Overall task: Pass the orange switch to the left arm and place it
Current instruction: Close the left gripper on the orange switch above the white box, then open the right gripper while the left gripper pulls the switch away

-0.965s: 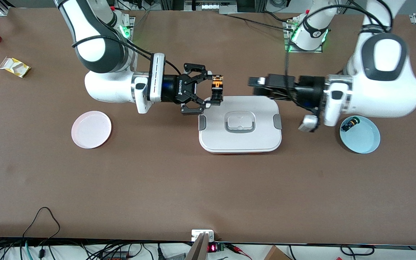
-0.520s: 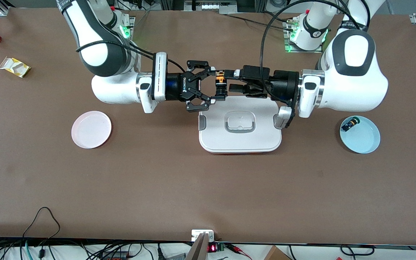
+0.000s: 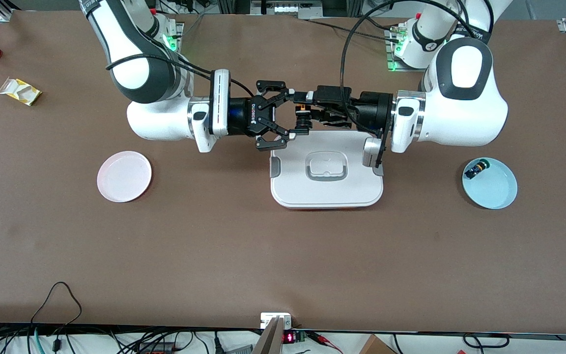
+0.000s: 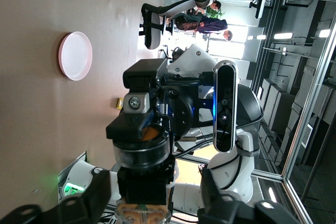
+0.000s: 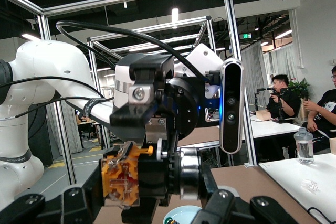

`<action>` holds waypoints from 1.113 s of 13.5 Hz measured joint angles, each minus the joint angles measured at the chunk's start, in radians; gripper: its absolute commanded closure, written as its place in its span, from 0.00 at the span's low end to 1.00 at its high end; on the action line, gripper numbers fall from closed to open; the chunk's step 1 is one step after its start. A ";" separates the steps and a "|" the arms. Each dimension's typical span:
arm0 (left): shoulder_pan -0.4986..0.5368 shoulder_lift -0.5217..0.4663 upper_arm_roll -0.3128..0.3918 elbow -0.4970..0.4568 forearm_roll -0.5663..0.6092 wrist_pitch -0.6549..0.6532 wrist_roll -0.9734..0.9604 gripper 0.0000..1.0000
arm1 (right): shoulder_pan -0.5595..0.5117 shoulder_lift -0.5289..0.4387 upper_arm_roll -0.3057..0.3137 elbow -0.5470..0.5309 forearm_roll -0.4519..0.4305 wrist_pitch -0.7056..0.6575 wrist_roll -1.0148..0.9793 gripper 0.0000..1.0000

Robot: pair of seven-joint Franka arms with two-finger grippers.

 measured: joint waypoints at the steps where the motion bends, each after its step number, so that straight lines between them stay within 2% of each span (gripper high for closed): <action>1: 0.000 -0.002 0.000 -0.001 0.000 0.000 0.001 0.74 | 0.000 0.000 0.000 0.000 0.003 -0.001 0.000 1.00; 6: 0.002 -0.002 -0.001 -0.006 0.000 -0.001 0.006 0.75 | 0.001 0.000 0.000 0.006 0.007 -0.001 -0.001 1.00; 7: 0.002 -0.002 -0.001 -0.006 0.000 -0.002 0.006 0.76 | 0.001 0.000 0.000 0.006 0.007 -0.001 -0.001 0.45; 8: 0.002 -0.003 -0.001 -0.006 0.000 -0.002 0.006 0.76 | 0.001 0.000 0.000 0.006 0.009 -0.001 -0.001 0.01; 11: 0.003 -0.004 -0.001 -0.006 -0.003 -0.006 0.007 0.76 | 0.004 0.003 0.000 0.006 0.052 -0.001 -0.001 0.00; 15: 0.006 -0.004 -0.001 -0.006 -0.003 -0.006 0.007 0.76 | 0.004 0.004 0.000 0.006 0.064 -0.001 0.000 0.00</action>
